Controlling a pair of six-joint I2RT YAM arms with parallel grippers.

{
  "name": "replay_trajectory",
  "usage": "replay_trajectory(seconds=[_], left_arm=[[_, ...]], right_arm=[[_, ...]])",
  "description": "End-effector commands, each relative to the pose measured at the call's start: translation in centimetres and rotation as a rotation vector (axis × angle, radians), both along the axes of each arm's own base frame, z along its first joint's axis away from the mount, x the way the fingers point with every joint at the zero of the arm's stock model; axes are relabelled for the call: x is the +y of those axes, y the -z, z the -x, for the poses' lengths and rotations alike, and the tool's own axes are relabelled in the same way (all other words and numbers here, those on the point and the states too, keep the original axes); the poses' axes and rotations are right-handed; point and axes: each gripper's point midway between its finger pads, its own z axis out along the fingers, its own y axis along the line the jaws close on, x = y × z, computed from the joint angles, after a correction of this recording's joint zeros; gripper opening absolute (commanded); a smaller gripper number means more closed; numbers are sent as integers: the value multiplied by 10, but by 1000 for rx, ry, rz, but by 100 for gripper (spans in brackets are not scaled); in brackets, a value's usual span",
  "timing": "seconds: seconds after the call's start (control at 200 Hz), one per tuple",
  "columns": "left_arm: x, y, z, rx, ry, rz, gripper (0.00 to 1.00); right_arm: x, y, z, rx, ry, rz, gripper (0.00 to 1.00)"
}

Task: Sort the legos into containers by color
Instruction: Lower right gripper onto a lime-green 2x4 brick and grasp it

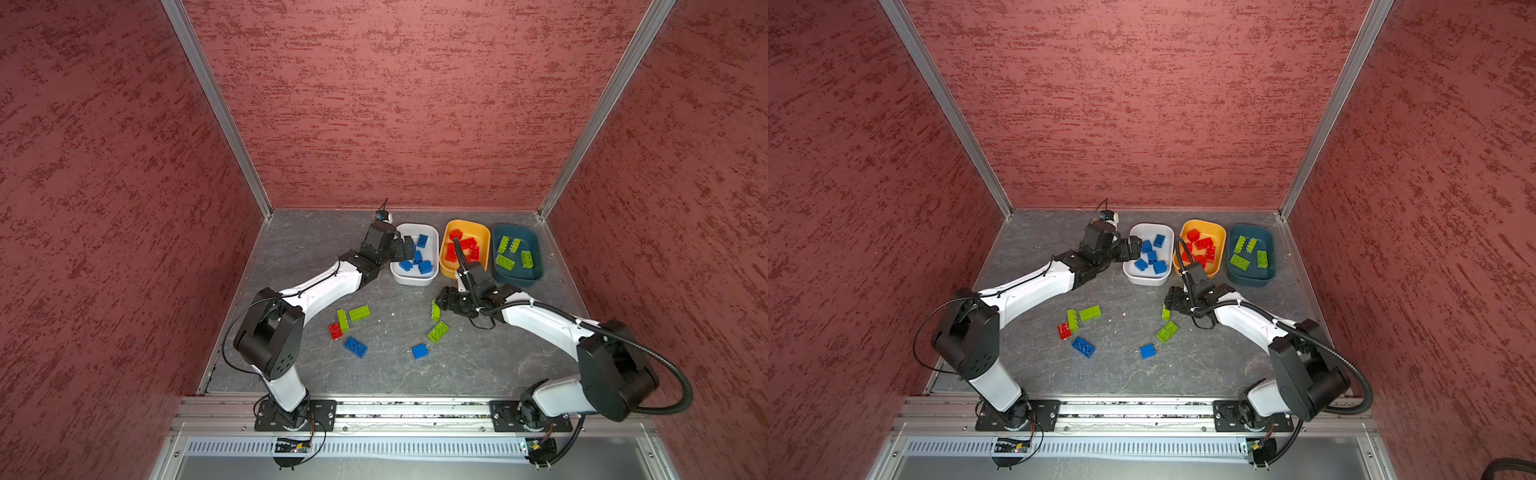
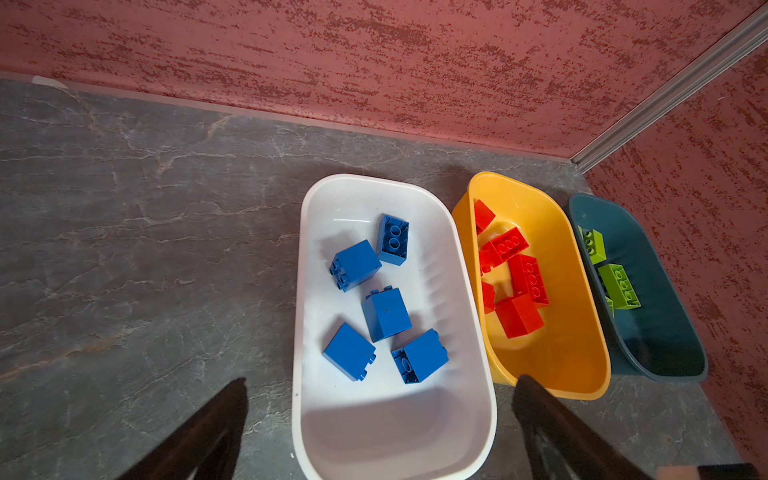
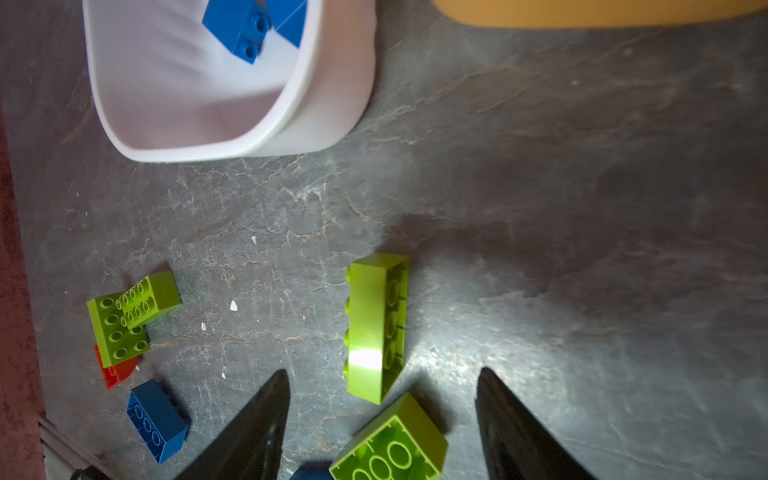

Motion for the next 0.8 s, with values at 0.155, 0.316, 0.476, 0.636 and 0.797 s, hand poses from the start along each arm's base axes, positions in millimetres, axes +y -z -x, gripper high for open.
replay_trajectory(seconds=[0.155,0.316,0.476,0.636,0.797], left_arm=[[11,0,0,15,-48,-30,99],[14,4,-1,23,-62,-38,100],[15,4,-1,24,-70,-34,99],[16,4,-2,24,-73,-34,99],[15,6,-2,32,-65,-28,99]], right_arm=[[24,17,-16,-12,-34,146,68],[31,32,-12,-2,-66,261,64],[31,45,-8,28,-88,313,51],[29,43,-9,2,-98,323,37],[37,31,-12,-61,-138,272,29]])
